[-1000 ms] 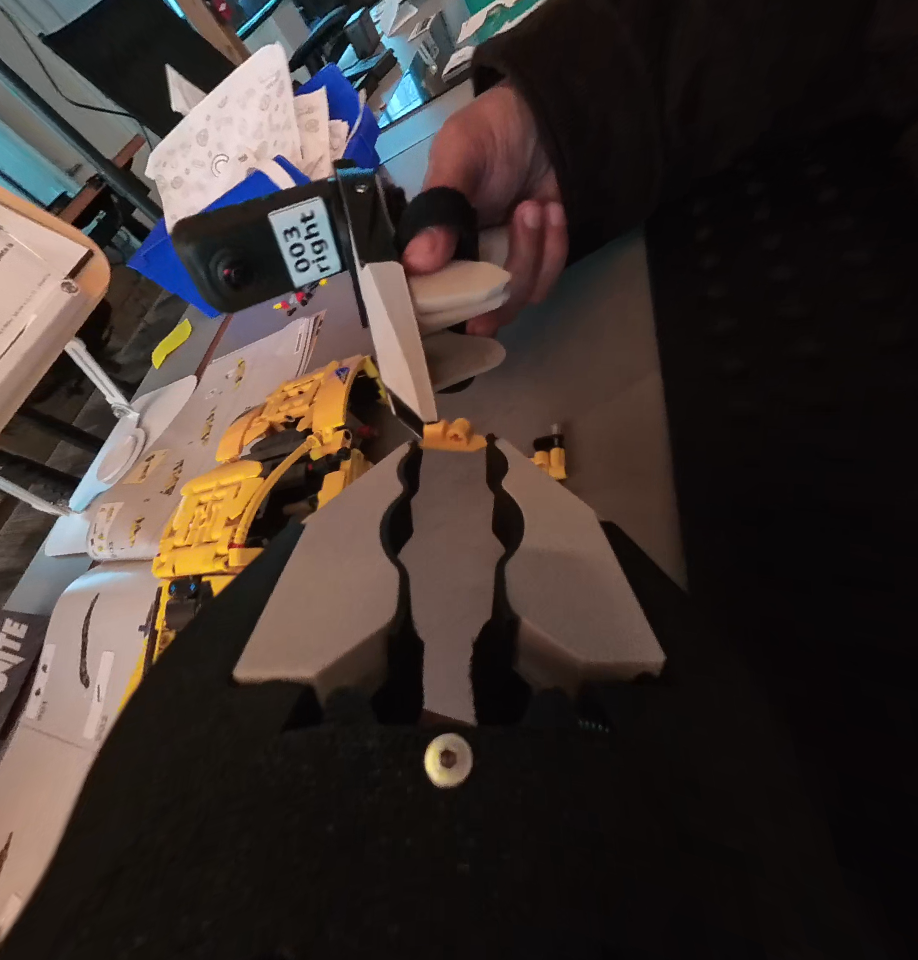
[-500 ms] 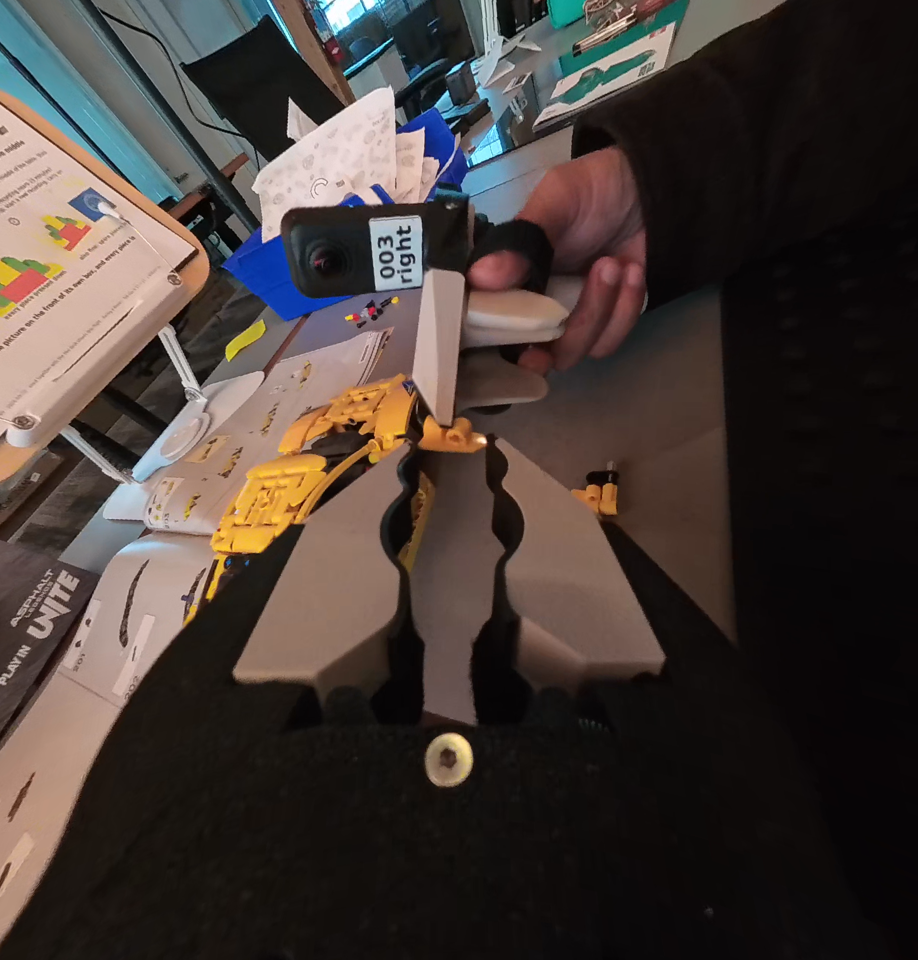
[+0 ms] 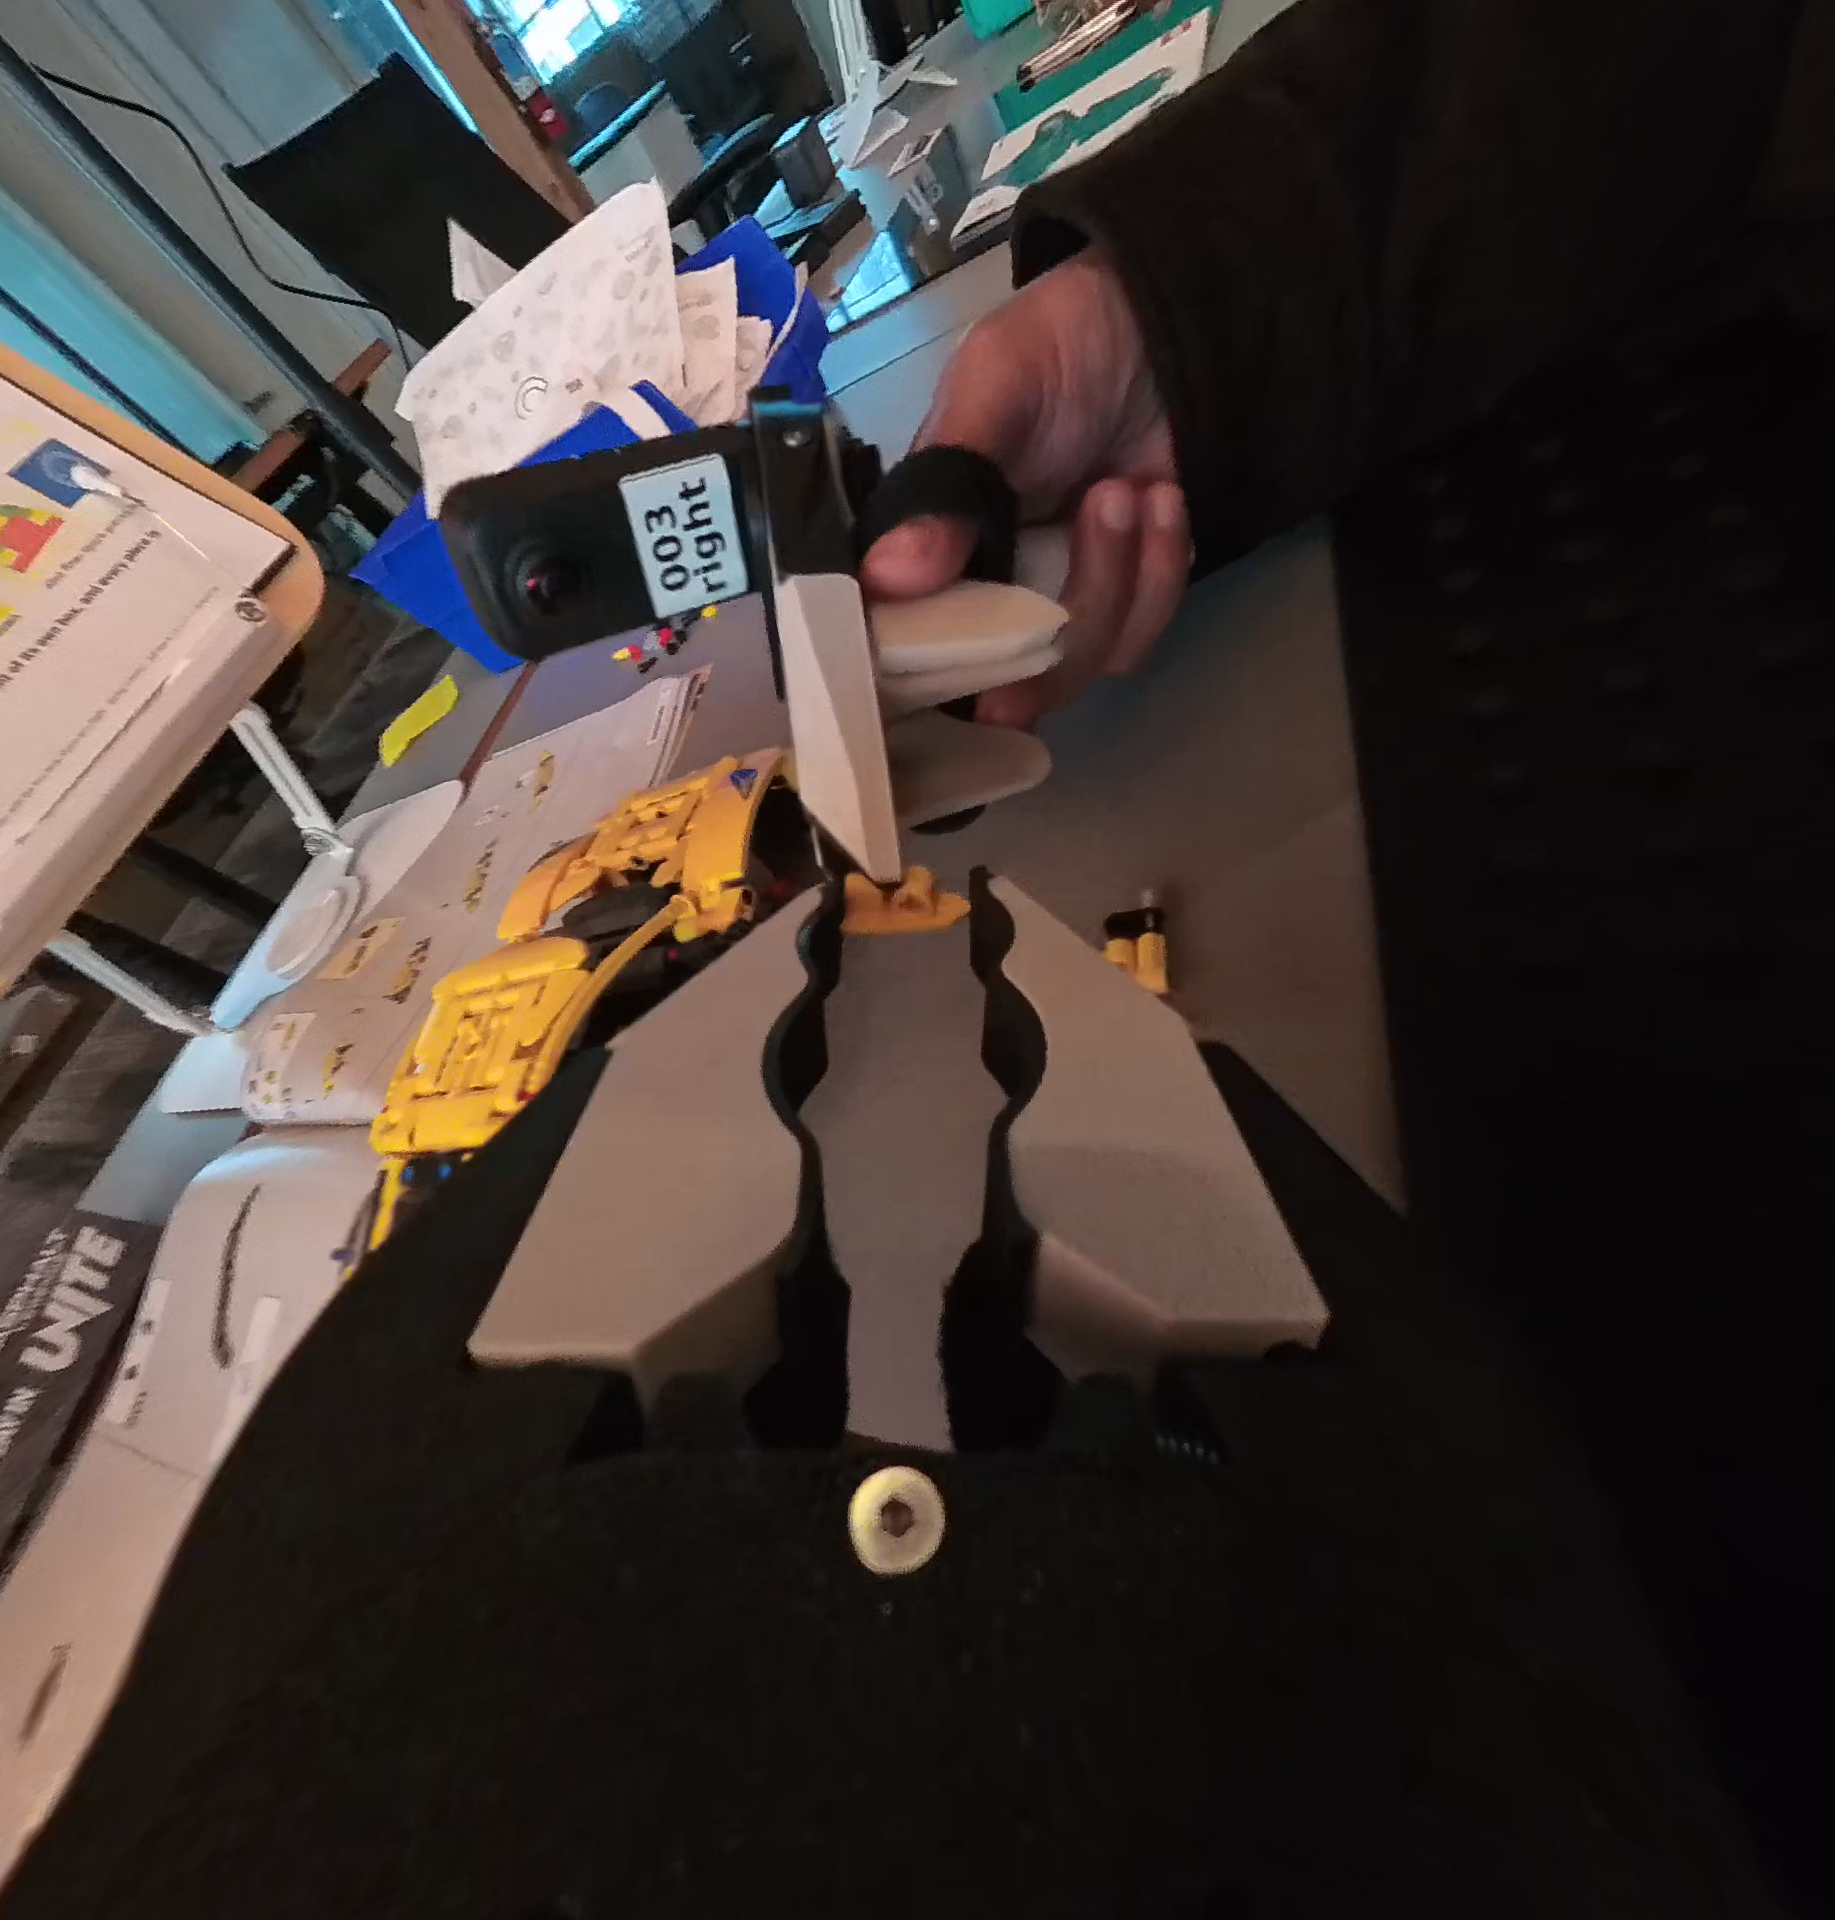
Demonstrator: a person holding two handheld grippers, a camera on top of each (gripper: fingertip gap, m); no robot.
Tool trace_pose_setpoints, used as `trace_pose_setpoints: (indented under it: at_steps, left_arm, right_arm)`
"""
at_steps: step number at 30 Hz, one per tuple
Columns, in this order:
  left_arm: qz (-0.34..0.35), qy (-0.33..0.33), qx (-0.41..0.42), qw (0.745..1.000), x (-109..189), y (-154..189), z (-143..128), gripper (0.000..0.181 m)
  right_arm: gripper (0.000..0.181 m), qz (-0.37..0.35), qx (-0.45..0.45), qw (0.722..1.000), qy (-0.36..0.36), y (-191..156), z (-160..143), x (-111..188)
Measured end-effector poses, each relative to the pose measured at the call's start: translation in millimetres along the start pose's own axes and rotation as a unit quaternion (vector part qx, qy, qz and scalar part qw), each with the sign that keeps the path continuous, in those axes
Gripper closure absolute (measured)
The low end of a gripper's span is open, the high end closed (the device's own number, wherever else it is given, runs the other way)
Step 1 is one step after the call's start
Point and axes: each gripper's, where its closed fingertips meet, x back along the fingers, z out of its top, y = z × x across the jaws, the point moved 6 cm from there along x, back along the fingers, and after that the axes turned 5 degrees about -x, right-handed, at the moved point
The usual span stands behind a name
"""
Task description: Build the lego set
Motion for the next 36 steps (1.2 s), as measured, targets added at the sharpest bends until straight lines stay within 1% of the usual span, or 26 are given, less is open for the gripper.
trace_pose_setpoints:
  at_steps: [4,7,8,9,10,11,13,14,15,17,21,25,27,31,36]
  left_arm:
    - [0.025,0.016,0.010,0.999,5.3,-9.4,2.6,0.158]
    - [0.016,-0.002,0.044,0.999,7.3,-13.4,-8.6,0.158]
    - [0.003,-0.011,0.058,0.998,9.4,-13.0,-15.3,0.157]
    - [-0.015,-0.018,0.072,0.997,12.1,-11.2,-22.3,0.157]
    - [-0.040,-0.024,0.088,0.995,15.2,-7.6,-29.2,0.158]
    - [-0.058,-0.029,0.102,0.993,18.2,-4.1,-35.3,0.158]
    - [-0.074,-0.033,0.106,0.991,22.9,1.1,-40.6,0.158]
    - [-0.076,-0.032,0.102,0.991,24.2,2.9,-40.5,0.158]
    - [-0.076,-0.029,0.100,0.992,24.9,3.9,-39.7,0.158]
    - [-0.075,-0.022,0.101,0.992,24.7,3.8,-37.7,0.158]
    - [-0.065,-0.003,0.104,0.993,24.7,1.8,-32.3,0.158]
    - [-0.036,-0.021,0.114,0.993,22.7,-5.3,-37.6,0.157]
    - [-0.025,-0.026,0.118,0.992,22.7,-8.4,-39.1,0.157]
    - [-0.007,-0.019,0.112,0.994,26.0,-13.5,-36.5,0.157]
    - [0.016,-0.023,0.098,0.995,29.5,-19.0,-37.7,0.157]
  right_arm:
    - [0.168,-0.010,0.005,0.999,0.039,1.2,7.7,10.7]
    - [0.167,-0.005,0.019,0.998,0.054,-3.4,10.6,17.0]
    - [0.167,-0.016,0.036,0.998,0.051,-4.8,9.1,17.0]
    - [0.165,-0.045,0.068,0.996,0.037,-4.2,5.6,14.5]
    - [0.160,-0.090,0.116,0.989,0.011,-1.4,-0.3,9.7]
    - [0.156,-0.144,0.171,0.974,-0.027,3.7,-8.5,4.1]
    - [0.155,-0.236,0.261,0.931,-0.100,12.5,-24.3,-5.4]
    - [0.155,-0.260,0.287,0.914,-0.121,13.2,-29.6,-9.5]
    - [0.155,-0.269,0.307,0.903,-0.134,12.7,-34.2,-13.6]
    - [0.155,-0.298,0.336,0.882,-0.141,15.5,-37.5,-15.9]
    - [0.156,-0.302,0.369,0.867,-0.148,13.7,-40.0,-20.6]
    - [0.156,-0.319,0.368,0.858,-0.166,22.1,-42.1,-24.0]
    - [0.157,-0.317,0.365,0.859,-0.168,23.9,-41.2,-24.2]
    - [0.160,-0.318,0.379,0.858,-0.137,20.3,-31.4,-19.1]
    - [0.164,-0.339,0.405,0.842,-0.111,17.8,-23.5,-11.7]
